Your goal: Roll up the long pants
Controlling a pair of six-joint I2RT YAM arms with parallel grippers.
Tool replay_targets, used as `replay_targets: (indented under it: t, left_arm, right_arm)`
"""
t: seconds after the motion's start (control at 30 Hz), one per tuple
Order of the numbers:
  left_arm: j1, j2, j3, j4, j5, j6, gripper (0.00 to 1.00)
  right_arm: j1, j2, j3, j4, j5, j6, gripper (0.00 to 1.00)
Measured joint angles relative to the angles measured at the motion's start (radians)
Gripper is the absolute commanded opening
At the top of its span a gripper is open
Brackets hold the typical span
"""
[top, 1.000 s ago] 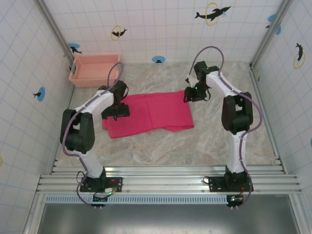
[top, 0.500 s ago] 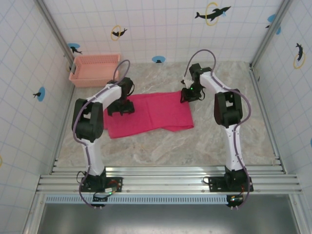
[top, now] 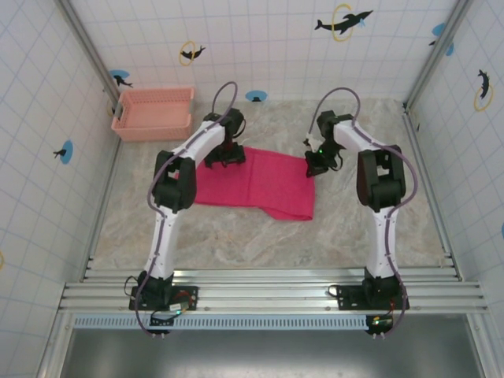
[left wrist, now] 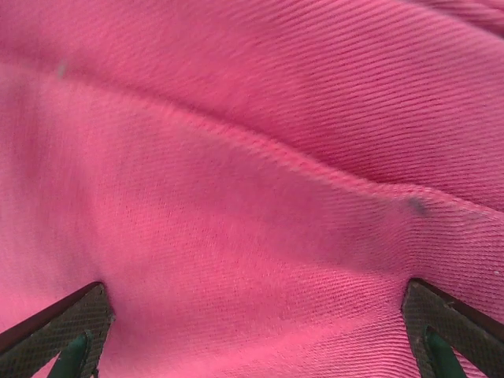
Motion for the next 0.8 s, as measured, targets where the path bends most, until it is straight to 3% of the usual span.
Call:
replay_targets:
  t: [0.2,0.4,0.57,0.7,0.8]
  left_arm:
    - [-0.068,0.144,0.248,0.047,0.074,-0.078,0.98]
    - [-0.083,0.19,0.315,0.186,0.195,-0.186,0.97]
    - [-0.083,0.267,0.409,0.337,0.321,-0.257,0.98]
    - [-0.079,0.319,0.436,0.506,0.418,-0.31,0.97]
    - [-0.07,0.336,0.436,0.587,0.491,-0.329,0.98]
  right_arm:
    - [-0.007,-0.246,-0.339,0.015,-0.031,0.045,0.0]
    - [0.185,-0.385,-0.532,0.061,-0.086,0.178,0.02]
    - [0.367,-0.392,-0.556,0.15,-0.11,0.309,0.42]
    - [0.424,-0.4,-0.563,0.149,-0.113,0.351,0.59]
    - [0.423,-0.452,-0.552,0.103,-0.076,0.328,0.62]
